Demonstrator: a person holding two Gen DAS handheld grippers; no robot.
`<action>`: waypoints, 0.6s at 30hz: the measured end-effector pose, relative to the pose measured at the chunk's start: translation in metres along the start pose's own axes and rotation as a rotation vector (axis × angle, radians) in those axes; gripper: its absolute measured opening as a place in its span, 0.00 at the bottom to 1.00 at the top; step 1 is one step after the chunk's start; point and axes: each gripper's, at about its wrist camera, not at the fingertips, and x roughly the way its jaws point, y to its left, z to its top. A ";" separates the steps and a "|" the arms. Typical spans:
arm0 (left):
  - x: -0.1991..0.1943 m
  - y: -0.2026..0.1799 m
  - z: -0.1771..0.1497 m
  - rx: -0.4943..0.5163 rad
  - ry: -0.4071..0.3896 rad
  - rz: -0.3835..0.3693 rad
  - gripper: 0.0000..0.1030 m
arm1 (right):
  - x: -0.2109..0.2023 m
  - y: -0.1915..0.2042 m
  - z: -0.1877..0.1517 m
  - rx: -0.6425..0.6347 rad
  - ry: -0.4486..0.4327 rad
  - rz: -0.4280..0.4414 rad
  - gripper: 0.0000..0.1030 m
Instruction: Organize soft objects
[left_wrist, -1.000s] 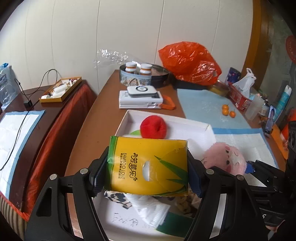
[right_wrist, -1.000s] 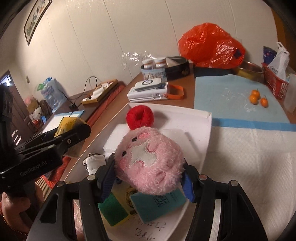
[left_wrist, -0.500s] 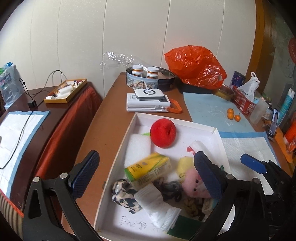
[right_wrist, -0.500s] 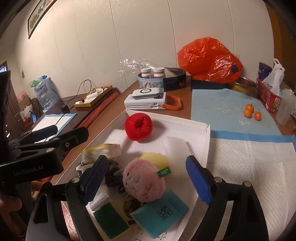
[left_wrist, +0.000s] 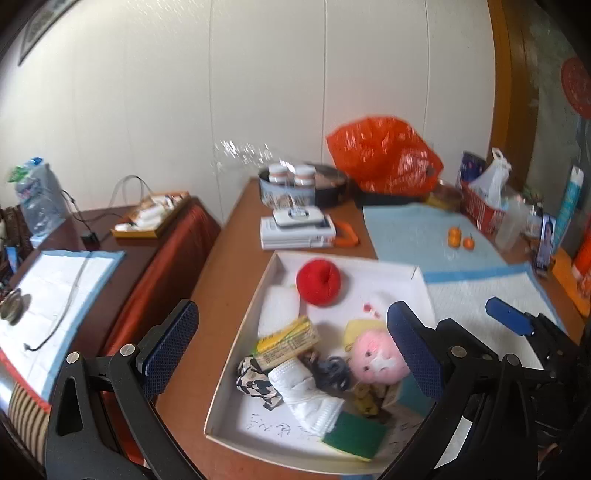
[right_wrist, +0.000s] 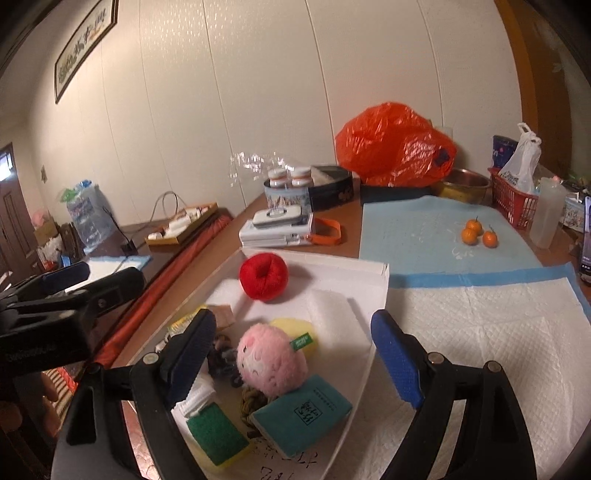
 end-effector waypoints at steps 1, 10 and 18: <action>-0.008 -0.002 0.002 -0.010 -0.011 0.027 1.00 | -0.005 -0.002 0.003 -0.001 -0.015 0.003 0.84; -0.058 -0.055 0.013 -0.022 -0.106 0.154 1.00 | -0.071 -0.041 0.025 -0.026 -0.166 -0.163 0.84; -0.033 -0.145 -0.011 0.097 0.058 0.033 1.00 | -0.113 -0.107 0.015 0.050 -0.196 -0.198 0.84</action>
